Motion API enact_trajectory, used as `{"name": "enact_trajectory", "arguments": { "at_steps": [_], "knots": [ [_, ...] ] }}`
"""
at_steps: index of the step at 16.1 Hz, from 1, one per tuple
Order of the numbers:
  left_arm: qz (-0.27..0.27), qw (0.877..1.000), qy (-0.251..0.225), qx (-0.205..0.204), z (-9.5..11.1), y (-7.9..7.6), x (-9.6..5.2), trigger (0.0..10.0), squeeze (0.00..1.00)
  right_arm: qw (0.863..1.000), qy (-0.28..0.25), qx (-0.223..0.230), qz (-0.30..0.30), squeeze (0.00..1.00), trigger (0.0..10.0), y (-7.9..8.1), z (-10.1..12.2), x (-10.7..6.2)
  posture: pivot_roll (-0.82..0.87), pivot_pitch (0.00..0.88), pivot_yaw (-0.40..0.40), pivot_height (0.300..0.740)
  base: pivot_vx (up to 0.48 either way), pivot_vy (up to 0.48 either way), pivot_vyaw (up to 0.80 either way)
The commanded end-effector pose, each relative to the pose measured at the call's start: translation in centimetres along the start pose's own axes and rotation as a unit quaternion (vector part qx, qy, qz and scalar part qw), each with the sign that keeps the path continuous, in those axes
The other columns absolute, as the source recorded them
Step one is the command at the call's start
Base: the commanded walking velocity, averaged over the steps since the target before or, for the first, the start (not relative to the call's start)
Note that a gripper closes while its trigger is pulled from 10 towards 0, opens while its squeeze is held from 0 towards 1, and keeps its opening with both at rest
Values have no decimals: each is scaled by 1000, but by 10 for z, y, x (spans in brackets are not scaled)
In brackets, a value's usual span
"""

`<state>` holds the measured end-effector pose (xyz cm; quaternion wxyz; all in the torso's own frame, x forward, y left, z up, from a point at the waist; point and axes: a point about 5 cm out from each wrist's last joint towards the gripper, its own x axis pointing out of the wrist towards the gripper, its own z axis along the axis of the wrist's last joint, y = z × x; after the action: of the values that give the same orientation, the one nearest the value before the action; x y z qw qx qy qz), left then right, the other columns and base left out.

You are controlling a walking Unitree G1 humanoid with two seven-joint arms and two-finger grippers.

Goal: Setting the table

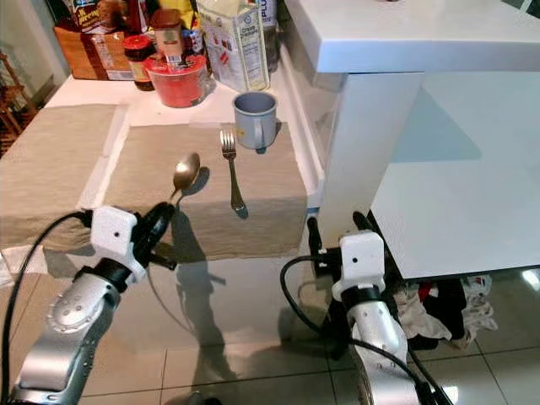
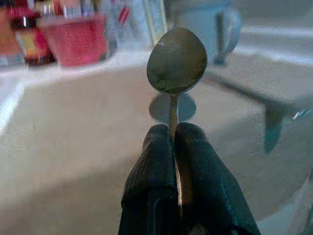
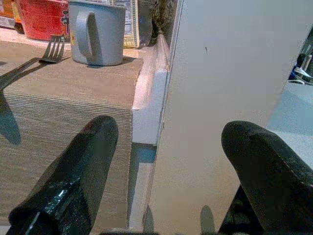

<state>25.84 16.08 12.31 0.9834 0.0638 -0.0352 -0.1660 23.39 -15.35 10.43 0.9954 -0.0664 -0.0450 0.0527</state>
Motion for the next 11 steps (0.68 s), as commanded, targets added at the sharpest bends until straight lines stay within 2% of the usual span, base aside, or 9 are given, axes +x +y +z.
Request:
{"name": "enact_trajectory", "arguments": {
  "at_steps": [1,9,11],
  "knots": [
    [13,1000,-11,-2,8,2,0,0,0,1000,-5,1,-6,0,10000,-5,0,2,-13,0,20,731,0,0,0],
    [5,1000,-22,-8,11,-6,4,0,0,1000,-2,3,-13,0,10000,-9,-4,7,-15,0,22,731,0,0,0],
    [5,1000,-29,-7,15,-8,4,0,0,1000,0,4,-14,0,10000,-9,-6,7,-15,0,23,731,0,-463,0]
  ]
}}
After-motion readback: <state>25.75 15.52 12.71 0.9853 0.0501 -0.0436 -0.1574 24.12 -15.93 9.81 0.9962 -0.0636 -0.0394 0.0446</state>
